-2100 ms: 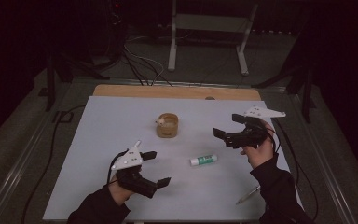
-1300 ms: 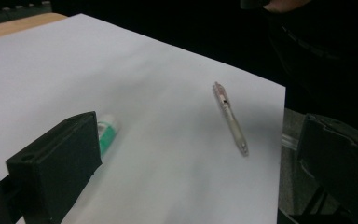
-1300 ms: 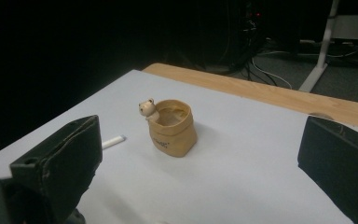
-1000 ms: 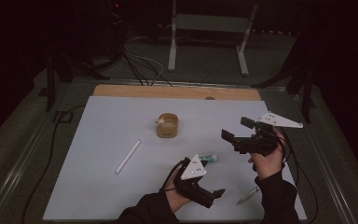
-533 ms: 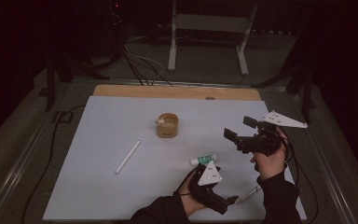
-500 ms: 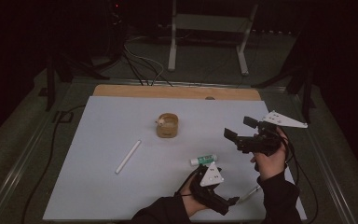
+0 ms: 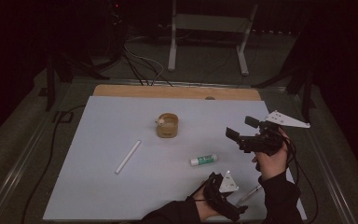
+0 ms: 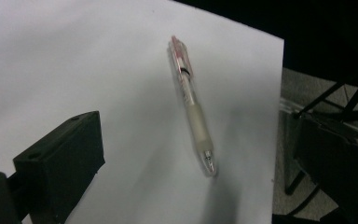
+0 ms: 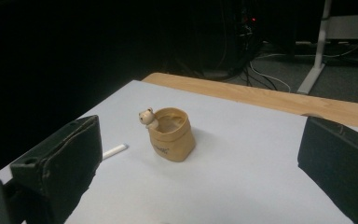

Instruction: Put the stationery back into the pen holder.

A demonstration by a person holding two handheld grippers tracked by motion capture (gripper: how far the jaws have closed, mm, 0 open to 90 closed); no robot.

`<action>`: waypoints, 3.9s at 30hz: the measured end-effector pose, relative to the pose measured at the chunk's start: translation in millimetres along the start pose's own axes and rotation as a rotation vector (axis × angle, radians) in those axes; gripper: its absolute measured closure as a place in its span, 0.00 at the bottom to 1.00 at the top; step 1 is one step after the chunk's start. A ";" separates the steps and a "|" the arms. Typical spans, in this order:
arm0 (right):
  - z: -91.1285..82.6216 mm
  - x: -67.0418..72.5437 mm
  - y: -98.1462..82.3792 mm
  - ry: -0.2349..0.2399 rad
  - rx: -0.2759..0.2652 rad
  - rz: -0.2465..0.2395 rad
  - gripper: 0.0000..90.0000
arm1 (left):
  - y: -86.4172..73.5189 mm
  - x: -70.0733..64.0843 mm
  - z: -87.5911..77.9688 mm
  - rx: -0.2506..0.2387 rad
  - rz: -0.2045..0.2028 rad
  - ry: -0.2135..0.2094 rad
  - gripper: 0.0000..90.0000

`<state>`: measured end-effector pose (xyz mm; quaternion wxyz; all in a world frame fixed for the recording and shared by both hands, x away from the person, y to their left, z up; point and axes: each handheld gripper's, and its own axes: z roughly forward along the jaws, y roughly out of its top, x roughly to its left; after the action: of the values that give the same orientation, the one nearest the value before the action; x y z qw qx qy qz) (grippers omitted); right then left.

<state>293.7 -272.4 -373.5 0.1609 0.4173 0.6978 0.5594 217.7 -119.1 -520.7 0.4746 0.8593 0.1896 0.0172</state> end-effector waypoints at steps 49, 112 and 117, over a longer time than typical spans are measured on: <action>0.8 -0.4 0.0 0.011 -0.007 0.000 0.00 | 19.5 -2.1 37.2 0.210 0.083 0.009 0.91; 20.3 36.1 -30.4 0.334 0.041 -0.346 0.14 | -4.4 70.1 -139.7 0.311 0.268 -0.051 0.91; 25.0 43.3 -37.6 0.310 0.077 -0.386 0.07 | -4.1 75.7 -151.7 0.320 0.277 -0.056 0.91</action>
<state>269.9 -224.2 -405.4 0.1398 0.1914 0.8019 0.5485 254.8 31.5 -452.3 0.3304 0.9417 0.0566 0.0280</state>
